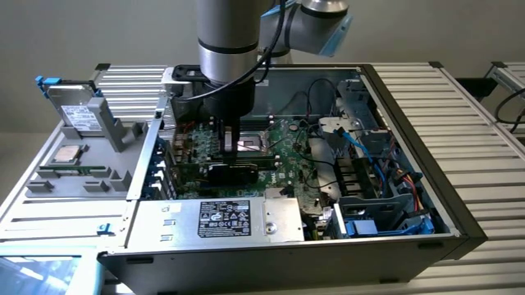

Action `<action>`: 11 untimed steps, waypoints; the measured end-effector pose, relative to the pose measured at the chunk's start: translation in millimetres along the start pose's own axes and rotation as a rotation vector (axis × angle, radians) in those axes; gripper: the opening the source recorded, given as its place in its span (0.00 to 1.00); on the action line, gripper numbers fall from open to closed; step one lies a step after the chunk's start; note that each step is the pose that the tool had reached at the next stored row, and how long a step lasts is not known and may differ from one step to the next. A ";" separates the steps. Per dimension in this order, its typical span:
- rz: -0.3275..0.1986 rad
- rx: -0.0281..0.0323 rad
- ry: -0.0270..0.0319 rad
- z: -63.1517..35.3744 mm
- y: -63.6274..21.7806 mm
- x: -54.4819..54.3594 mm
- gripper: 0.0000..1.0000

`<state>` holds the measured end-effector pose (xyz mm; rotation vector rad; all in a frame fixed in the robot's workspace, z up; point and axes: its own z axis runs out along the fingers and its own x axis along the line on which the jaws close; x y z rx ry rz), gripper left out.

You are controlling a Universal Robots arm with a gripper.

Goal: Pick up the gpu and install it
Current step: 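Press down on the gpu until it lock into place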

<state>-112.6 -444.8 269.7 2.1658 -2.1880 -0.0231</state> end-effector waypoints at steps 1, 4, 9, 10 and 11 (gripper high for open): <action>0.000 -0.0020 -0.0001 1.8 -0.1 -0.1 0.12; 0.000 -0.0077 0.0020 6.5 -0.4 0.0 0.12; 0.000 -0.0100 0.0000 -7.3 0.5 0.2 0.12; 0.000 -0.0100 0.0001 -11.8 0.7 0.4 0.12; 0.000 -0.0099 -0.0002 -16.2 0.9 0.5 0.12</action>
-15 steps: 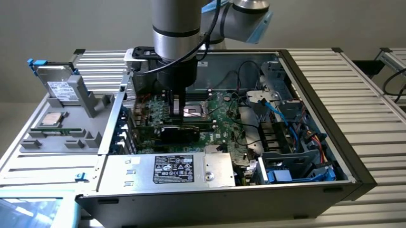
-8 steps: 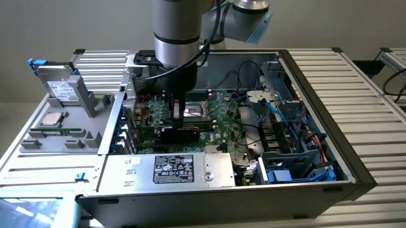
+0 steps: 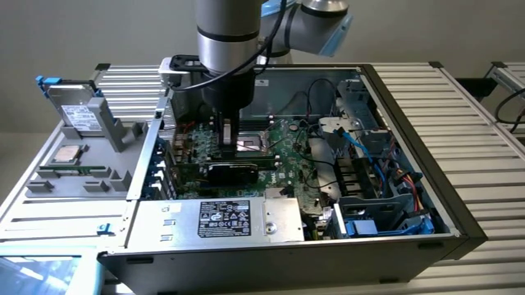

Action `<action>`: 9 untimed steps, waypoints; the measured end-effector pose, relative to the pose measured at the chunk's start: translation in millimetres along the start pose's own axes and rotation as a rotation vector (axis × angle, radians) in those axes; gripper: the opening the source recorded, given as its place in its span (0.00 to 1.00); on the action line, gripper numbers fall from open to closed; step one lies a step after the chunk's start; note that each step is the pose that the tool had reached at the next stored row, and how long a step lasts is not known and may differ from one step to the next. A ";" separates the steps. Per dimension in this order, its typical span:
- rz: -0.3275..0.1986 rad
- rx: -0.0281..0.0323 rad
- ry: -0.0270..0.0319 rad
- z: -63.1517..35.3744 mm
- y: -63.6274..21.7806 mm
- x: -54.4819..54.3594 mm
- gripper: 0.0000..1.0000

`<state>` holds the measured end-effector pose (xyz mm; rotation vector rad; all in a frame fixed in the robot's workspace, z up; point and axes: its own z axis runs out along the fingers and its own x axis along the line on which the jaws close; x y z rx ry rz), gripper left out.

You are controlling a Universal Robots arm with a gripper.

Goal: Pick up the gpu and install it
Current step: 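Press down on the gpu until it lock into place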

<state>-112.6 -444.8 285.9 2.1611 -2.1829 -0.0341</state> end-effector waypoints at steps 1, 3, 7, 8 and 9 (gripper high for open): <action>0.000 -0.0002 0.0004 -4.6 0.3 0.2 0.12; 0.000 -0.0002 0.0004 -13.8 1.0 0.5 0.12; 0.000 0.0006 0.0014 -16.7 2.0 0.2 0.12; 0.000 0.0005 0.0016 -16.8 2.1 0.2 0.12; 0.000 0.0005 0.0015 -16.8 2.1 0.2 0.12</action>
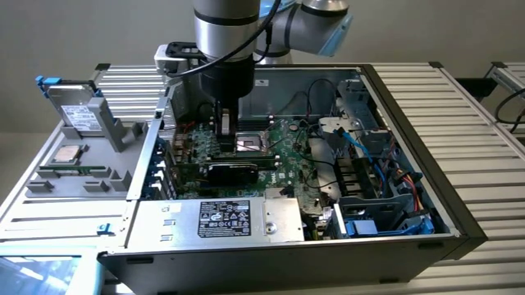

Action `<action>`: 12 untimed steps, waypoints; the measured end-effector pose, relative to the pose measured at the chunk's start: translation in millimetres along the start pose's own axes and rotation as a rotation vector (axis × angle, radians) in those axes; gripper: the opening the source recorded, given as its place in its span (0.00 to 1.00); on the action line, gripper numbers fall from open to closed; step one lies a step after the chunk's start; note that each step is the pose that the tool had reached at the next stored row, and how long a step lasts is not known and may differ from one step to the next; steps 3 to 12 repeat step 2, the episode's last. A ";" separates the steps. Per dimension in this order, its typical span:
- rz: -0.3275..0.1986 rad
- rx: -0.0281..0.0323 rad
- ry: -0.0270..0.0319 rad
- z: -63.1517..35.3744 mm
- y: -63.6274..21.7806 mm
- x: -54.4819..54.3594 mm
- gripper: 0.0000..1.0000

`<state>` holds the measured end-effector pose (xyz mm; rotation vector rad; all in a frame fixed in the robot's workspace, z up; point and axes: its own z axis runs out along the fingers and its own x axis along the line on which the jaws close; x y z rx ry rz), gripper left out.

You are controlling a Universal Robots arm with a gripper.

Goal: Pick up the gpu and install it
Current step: 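Press down on the gpu until it lock into place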

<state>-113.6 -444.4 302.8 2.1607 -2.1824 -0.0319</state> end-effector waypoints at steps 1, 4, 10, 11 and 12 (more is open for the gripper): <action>0.000 -0.0001 0.0001 0.0 0.0 0.0 0.12; 0.000 0.0000 0.0001 0.0 0.0 0.0 0.12; 0.000 0.0000 0.0001 0.0 0.0 0.0 0.12; 0.000 0.0000 0.0001 0.0 0.0 0.0 0.12; 0.000 0.0000 0.0001 0.0 0.0 0.0 0.12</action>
